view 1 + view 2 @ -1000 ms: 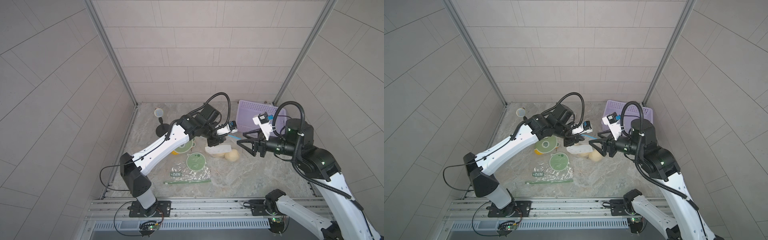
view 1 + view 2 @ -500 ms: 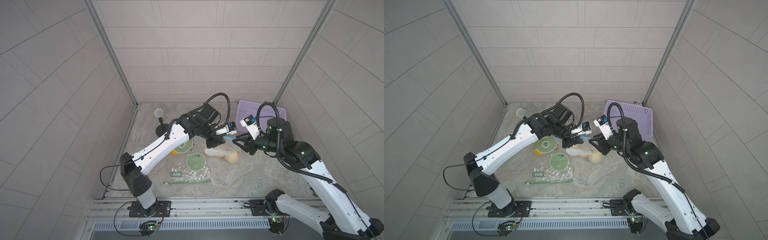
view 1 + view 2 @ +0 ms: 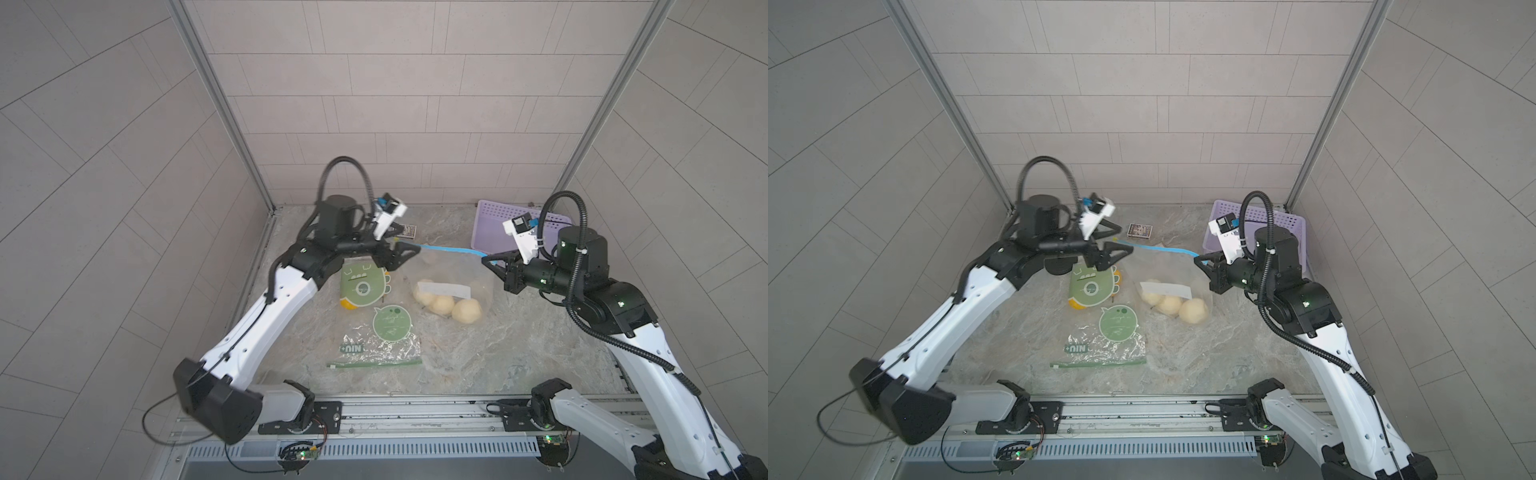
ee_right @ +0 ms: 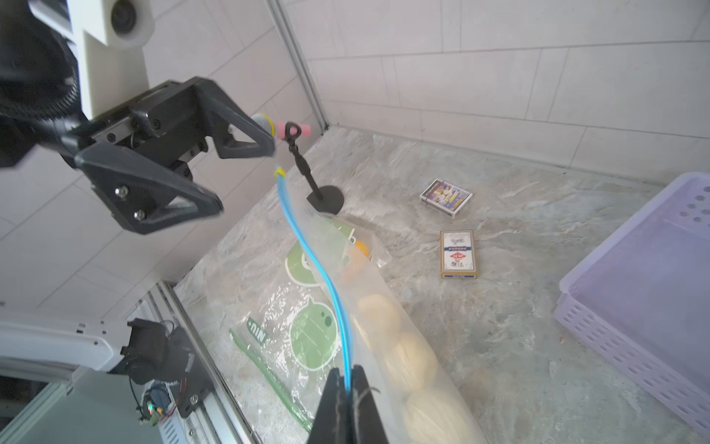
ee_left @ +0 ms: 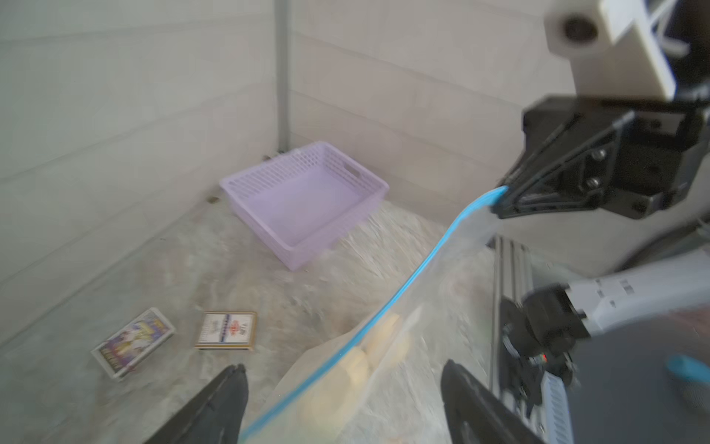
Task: Open the zip-top bag and take out the pear
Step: Pick up the zipper food storage bag at the center of the board.
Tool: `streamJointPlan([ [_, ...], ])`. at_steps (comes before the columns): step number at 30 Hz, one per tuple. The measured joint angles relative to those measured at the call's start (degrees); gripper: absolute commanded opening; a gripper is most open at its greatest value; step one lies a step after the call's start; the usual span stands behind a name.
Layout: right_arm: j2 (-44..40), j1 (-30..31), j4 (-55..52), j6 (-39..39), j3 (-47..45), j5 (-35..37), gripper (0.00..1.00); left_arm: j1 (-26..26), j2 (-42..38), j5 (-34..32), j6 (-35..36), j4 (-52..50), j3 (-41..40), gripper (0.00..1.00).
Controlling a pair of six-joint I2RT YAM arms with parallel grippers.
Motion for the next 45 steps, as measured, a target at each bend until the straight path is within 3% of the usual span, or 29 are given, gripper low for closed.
streamJointPlan([
  [3,1.9,-5.7,1.1,2.2,1.6,-7.6,0.00,7.5,-3.2,2.6,-16.2,25.7,-12.1,0.94],
  [6,4.8,-7.2,2.3,3.6,3.1,-14.1,0.00,9.9,2.9,4.5,-29.4,47.5,-15.7,0.95],
  [9,6.0,-7.1,2.8,4.4,3.8,-19.2,0.00,10.5,11.4,5.2,-39.1,62.1,-17.0,0.95],
  [12,5.6,-7.1,3.3,5.2,3.9,-22.9,0.00,10.4,18.4,7.4,-45.0,69.5,-16.8,0.95],
  [15,4.4,-7.1,4.7,6.4,3.9,-26.0,0.00,9.4,21.9,9.0,-48.1,72.8,-15.8,0.96],
  [23,3.4,-5.9,12.1,12.2,4.9,-33.3,0.00,4.3,22.4,14.4,-50.9,78.1,-11.7,0.97],
  [32,5.0,-4.6,14.4,14.5,11.1,-36.6,0.00,0.7,24.5,18.6,-51.8,79.4,-11.5,0.95],
  [33,5.0,-4.4,14.7,14.6,11.3,-36.7,0.00,0.4,25.1,18.8,-52.0,79.4,-11.4,0.92],
  [38,4.9,-3.9,15.7,15.0,10.9,-37.3,0.00,-2.4,27.6,19.3,-52.7,78.5,-9.0,0.50],
  [45,4.3,-3.9,16.2,15.2,9.3,-37.6,0.00,-6.3,28.5,21.6,-55.6,79.3,-1.9,0.29],
])
